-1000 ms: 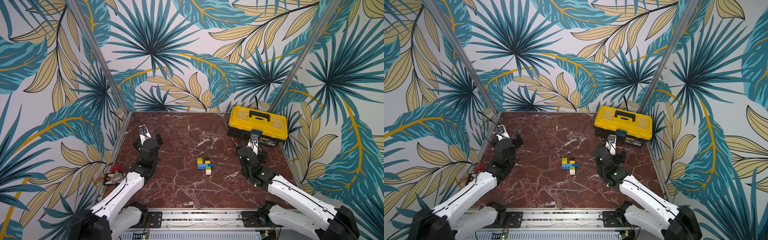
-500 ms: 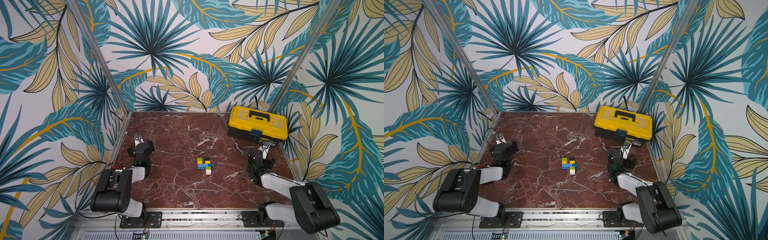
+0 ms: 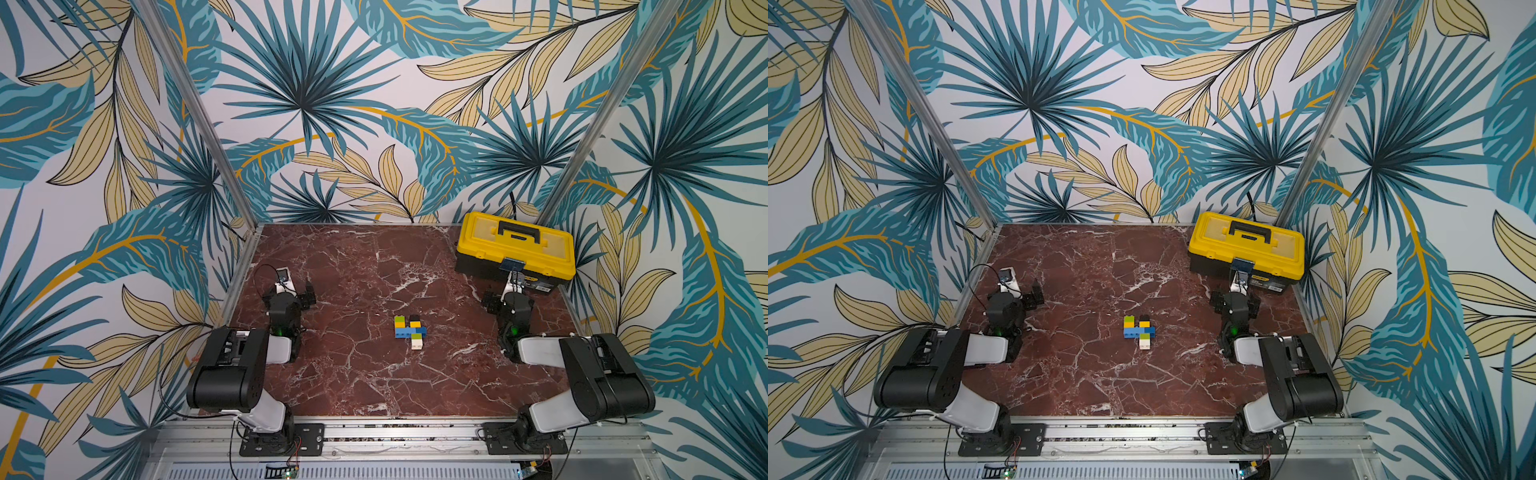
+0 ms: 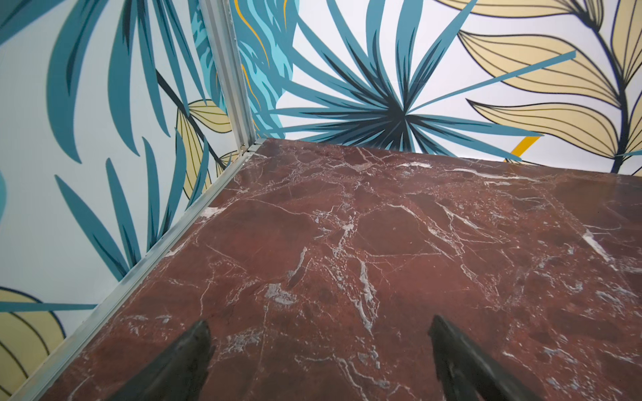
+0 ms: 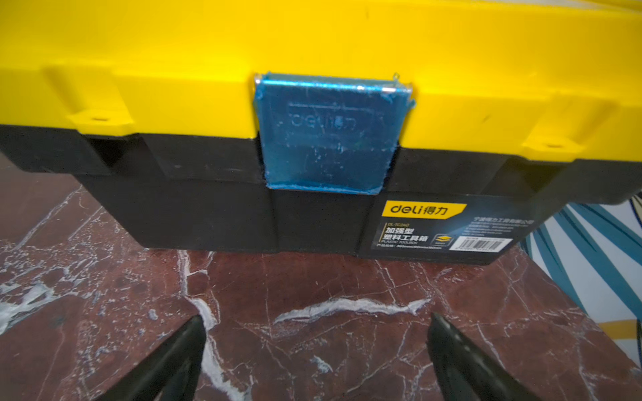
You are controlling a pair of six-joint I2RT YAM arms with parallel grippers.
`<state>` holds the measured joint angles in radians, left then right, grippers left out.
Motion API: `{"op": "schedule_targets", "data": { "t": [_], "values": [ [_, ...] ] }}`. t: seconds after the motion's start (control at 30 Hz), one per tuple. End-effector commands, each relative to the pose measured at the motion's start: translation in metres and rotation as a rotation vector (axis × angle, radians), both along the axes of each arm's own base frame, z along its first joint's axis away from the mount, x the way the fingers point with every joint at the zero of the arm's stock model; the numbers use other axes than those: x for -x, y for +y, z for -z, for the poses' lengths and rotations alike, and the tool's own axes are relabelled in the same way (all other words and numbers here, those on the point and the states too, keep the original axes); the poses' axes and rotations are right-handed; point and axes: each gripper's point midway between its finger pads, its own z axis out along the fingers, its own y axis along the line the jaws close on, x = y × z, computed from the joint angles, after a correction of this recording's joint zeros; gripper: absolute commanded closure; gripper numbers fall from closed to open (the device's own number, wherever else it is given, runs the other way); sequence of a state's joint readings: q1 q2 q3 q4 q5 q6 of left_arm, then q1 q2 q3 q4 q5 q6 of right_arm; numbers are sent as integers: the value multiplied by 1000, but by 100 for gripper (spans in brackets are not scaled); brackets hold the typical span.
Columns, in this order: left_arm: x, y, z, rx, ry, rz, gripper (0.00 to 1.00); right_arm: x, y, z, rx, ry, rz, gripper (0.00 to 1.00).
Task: Assemble the number 4 with lego
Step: Reset both arms
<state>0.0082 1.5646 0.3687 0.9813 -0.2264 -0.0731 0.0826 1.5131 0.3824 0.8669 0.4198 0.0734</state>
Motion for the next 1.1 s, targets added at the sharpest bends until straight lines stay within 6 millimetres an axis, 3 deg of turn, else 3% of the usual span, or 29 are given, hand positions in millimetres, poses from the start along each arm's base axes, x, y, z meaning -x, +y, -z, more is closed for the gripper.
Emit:
{"op": "schedule_targets", "data": {
  "t": [0.0, 1.07],
  "values": [
    [2, -4, 0, -16, -7, 28, 0, -5, 2, -11, -1, -36, -18, 1],
    [1, -9, 0, -40, -6, 38, 0, -7, 3, -8, -2, -26, -26, 1]
  ]
}}
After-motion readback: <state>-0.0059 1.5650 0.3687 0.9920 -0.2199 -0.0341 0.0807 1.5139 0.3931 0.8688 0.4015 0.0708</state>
